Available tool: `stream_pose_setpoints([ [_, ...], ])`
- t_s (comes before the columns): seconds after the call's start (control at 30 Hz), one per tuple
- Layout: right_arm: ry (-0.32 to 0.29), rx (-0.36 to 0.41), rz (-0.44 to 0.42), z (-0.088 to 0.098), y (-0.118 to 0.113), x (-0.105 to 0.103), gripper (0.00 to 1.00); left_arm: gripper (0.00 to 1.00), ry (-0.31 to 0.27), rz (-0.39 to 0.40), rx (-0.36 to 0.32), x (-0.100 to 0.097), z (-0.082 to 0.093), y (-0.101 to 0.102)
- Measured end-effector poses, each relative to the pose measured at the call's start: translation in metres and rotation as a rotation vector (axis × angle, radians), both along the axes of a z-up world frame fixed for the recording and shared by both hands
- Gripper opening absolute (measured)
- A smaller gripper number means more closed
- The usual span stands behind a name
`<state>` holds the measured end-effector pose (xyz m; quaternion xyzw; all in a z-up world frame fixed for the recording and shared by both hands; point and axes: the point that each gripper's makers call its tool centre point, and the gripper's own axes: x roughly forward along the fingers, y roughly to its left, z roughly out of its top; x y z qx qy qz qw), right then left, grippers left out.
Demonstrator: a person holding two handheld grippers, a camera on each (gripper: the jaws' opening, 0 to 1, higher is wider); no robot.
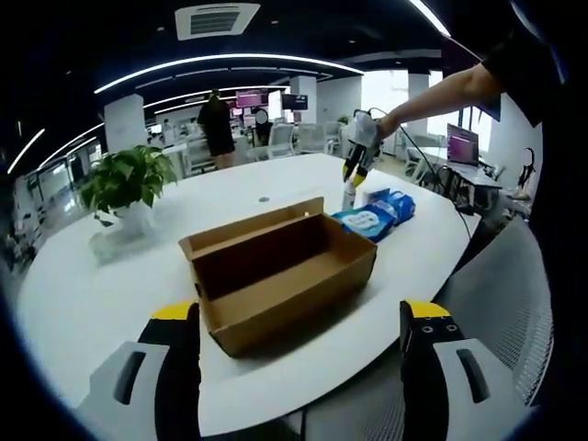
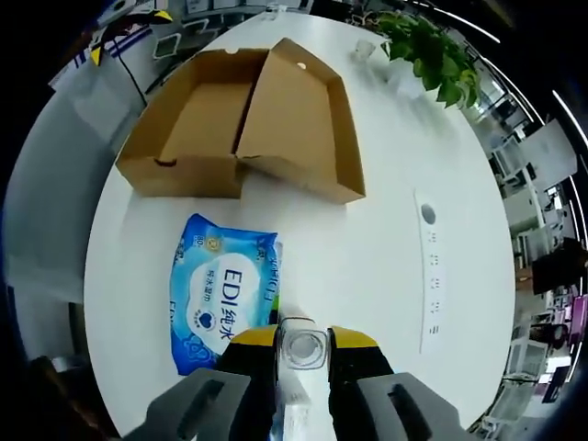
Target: Operate the shoe box by opening the lid, removing the specified soft item, and placing it in the target area until the item is outside and the box remains undamaged.
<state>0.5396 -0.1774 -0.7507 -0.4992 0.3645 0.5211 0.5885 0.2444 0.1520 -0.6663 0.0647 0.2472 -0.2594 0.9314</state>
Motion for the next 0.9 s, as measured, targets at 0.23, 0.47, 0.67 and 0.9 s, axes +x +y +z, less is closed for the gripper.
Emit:
stream_pose_setpoints([
  [0.23,-0.006,0.0,-0.016,0.003,-0.003,0.0,0.17,0.91,0.006,0.003,0.004,0.0,-0.002,0.001],
  [0.47,-0.027,0.009,-0.029,0.007,-0.004,0.005,0.19,0.88,0.013,0.017,0.007,0.003,-0.003,0.005],
  [0.67,-0.042,0.017,-0.041,0.011,-0.004,0.008,0.22,0.87,0.017,0.029,0.008,0.008,-0.005,0.01],
  [0.9,-0.057,0.052,-0.072,0.019,0.0,0.01,0.28,0.84,0.031,0.046,0.013,0.014,-0.012,0.015],
])
